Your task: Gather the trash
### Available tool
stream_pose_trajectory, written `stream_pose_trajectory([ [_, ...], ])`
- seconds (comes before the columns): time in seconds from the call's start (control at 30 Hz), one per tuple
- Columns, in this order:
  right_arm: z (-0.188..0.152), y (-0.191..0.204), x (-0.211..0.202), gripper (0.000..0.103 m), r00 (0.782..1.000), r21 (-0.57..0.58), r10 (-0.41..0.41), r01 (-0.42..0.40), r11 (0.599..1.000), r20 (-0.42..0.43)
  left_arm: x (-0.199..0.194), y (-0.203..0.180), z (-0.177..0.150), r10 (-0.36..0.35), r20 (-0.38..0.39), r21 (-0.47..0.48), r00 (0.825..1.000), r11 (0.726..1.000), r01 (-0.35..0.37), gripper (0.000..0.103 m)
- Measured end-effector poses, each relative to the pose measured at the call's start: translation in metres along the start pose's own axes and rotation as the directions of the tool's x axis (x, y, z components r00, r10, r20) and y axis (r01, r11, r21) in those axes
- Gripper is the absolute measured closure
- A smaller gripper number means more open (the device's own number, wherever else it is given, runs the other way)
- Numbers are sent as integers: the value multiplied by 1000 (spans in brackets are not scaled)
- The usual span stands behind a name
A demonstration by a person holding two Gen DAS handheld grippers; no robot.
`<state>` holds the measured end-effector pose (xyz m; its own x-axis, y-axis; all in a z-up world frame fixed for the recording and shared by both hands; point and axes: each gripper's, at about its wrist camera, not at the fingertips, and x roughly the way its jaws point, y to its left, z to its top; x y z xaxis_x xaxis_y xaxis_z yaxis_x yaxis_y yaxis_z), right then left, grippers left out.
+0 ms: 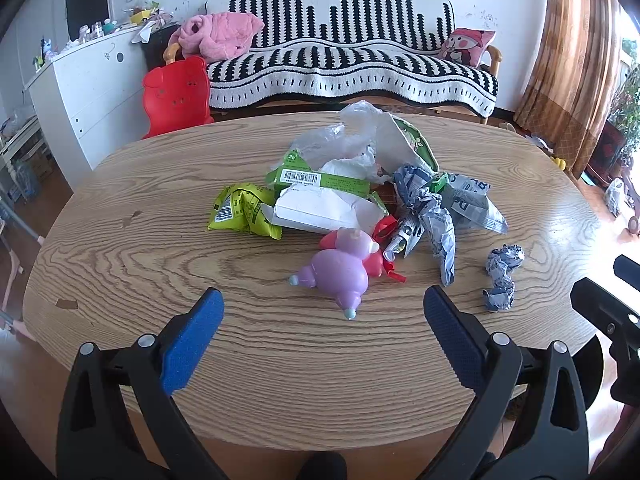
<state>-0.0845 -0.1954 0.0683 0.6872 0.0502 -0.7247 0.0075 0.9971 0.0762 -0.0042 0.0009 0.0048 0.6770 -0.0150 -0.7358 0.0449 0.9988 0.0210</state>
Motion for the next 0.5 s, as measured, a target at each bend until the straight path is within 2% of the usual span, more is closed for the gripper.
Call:
stream_pose_trajectory([
  [0.5, 0, 0, 0, 6, 1000, 0, 2, -2, 1000, -2, 0, 0, 0, 0, -3, -3, 1000, 1000, 0, 6],
])
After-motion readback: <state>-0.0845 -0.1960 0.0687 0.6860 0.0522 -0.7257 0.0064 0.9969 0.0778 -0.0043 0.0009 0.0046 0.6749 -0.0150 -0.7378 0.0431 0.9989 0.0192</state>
